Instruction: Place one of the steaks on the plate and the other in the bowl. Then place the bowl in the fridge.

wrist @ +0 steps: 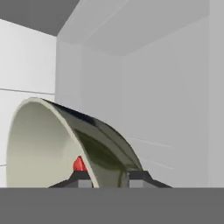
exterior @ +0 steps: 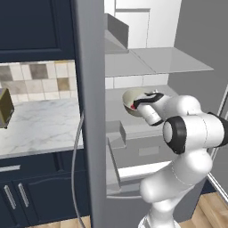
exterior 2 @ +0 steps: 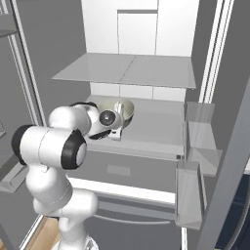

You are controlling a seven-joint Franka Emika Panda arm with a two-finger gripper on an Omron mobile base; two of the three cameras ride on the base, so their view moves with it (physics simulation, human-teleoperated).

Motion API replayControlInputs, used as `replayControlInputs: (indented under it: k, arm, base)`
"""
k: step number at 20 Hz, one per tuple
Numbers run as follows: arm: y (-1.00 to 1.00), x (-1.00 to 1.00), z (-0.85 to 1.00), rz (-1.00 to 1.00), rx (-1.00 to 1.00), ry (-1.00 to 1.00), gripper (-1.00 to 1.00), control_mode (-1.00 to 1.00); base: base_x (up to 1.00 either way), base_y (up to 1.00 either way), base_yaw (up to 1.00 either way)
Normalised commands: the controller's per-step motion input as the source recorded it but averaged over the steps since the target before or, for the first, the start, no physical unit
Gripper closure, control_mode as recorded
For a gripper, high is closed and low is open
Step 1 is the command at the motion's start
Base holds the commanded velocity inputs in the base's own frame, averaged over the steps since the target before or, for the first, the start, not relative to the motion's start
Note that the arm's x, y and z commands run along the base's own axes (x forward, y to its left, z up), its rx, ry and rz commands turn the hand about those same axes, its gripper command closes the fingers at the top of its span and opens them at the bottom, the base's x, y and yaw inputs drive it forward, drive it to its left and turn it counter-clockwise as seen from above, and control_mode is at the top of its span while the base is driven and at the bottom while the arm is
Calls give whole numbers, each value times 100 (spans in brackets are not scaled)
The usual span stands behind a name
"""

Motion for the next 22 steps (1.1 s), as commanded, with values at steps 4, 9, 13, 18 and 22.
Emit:
replayControlInputs:
  k: [4, 9, 13, 18, 22]
  arm:
    - [0, 14, 4, 0, 0, 1, -100, -100]
    - [-3, 3, 34, 0, 1, 0, -100, -100]
    - [-21, 0, 47, 0, 4, 0, -100, -100]
    - [-26, -23, 87, 0, 5, 0, -100, -100]
    - [-24, -71, 93, 0, 1, 0, -100, -100]
  base:
    - [0, 0, 0]
    - [0, 0, 0]
    - [0, 0, 0]
    - [0, 0, 0]
    - [0, 0, 0]
